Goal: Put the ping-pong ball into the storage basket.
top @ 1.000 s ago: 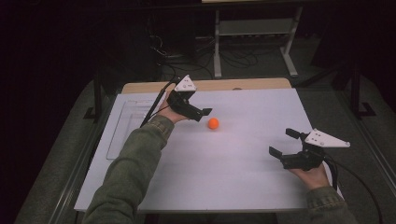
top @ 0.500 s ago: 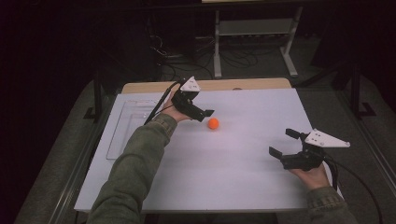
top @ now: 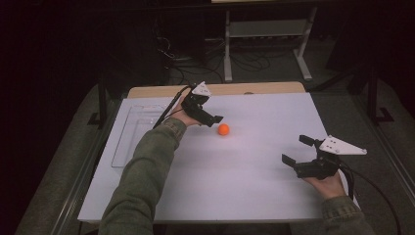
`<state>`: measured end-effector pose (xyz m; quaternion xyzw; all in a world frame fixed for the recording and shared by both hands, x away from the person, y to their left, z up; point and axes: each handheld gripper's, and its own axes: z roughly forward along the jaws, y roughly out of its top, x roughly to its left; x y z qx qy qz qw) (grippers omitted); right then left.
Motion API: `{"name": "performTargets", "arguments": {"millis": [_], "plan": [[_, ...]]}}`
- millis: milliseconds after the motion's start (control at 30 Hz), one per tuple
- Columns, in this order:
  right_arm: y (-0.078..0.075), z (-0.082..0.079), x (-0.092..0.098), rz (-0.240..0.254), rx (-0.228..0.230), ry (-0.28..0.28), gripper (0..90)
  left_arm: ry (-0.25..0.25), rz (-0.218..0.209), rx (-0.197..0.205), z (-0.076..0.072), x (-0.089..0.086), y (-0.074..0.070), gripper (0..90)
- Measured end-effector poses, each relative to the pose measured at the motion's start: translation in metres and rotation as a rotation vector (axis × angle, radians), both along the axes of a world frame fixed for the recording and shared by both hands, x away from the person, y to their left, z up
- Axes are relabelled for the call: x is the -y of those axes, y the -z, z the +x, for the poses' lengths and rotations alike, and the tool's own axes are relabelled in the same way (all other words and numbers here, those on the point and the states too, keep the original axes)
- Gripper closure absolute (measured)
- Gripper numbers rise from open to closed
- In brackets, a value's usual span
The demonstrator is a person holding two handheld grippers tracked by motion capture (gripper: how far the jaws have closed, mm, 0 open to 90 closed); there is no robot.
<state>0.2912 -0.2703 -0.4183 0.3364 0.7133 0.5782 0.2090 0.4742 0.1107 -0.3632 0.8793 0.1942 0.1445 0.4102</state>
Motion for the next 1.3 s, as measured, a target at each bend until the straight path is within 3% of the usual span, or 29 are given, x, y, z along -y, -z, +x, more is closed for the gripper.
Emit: {"name": "performTargets", "arguments": {"millis": [467,800,933,1133,1233,1300], "plan": [[0.0,0.0,-0.001,-0.003,-0.002,-0.006,0.0,0.04,0.033,-0.023,0.004,0.011,0.006,0.0],[0.0,-0.001,-0.001,-0.007,-0.001,-0.008,0.0,0.097,0.113,-0.035,0.007,0.024,0.014,0.0],[0.0,-0.002,-0.001,-0.007,-0.001,-0.01,0.0,0.132,0.18,-0.044,0.009,0.029,0.018,0.0],[0.0,-0.002,-0.001,-0.007,-0.001,-0.011,0.0,0.146,0.19,-0.059,0.008,0.034,0.023,0.0],[0.0,-0.002,-0.001,-0.005,-0.002,-0.012,0.0,0.159,0.226,-0.064,0.01,0.037,0.025,0.0],[0.0,-0.002,-0.001,-0.006,-0.002,-0.012,0.0,0.161,0.224,-0.062,0.011,0.038,0.025,0.0]]}}
